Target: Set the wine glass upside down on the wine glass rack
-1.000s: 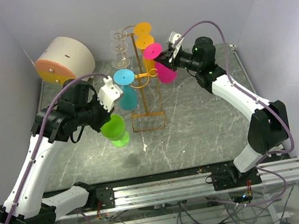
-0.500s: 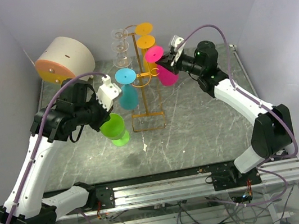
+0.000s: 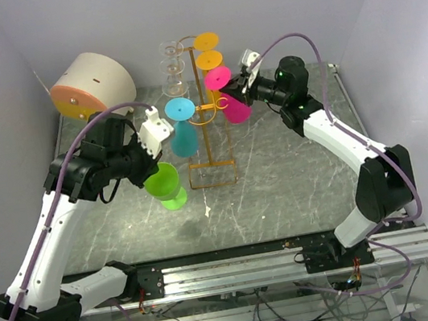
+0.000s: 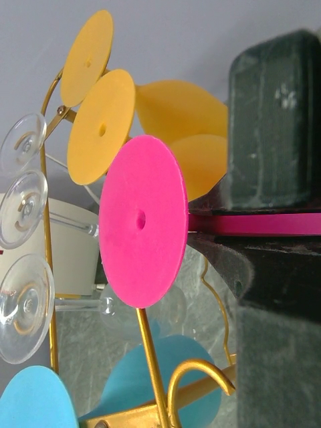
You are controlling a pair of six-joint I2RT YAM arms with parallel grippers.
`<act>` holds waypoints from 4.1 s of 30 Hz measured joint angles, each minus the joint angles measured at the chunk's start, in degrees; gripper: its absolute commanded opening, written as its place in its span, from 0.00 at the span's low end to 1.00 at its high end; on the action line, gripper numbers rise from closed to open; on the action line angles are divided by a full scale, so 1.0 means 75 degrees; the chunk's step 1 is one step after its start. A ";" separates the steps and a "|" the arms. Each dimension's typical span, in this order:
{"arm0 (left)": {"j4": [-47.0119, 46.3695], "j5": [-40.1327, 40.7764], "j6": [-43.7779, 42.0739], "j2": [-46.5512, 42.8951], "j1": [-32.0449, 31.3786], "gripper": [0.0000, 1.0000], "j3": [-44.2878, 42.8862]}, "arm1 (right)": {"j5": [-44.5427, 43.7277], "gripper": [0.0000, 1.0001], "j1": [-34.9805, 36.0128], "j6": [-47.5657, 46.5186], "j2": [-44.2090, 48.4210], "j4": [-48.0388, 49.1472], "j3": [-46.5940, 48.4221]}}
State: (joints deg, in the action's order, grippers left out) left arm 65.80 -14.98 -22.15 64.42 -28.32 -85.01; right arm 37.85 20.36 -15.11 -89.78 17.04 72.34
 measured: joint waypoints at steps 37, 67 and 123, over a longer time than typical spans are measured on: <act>0.1195 -0.3284 -0.1084 -0.0335 0.0242 0.07 -0.4106 | -0.2885 0.77 -0.0006 0.1128 0.3926 -0.1326 -0.2133; -1.2980 -0.2876 -0.1740 -0.4054 0.1349 0.07 0.4613 | -0.1577 0.68 0.1504 1.1097 0.2699 0.4316 -0.1682; -1.4557 -0.3139 -0.3343 -0.4500 0.1553 0.08 0.6000 | -0.3602 0.00 0.4249 1.1893 -0.1649 0.7930 0.1513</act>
State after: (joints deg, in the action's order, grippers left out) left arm -43.38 -38.52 -47.22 30.68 -16.67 -40.01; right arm 10.83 52.23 74.08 -102.15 76.51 83.68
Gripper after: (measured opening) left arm 0.083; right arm 0.062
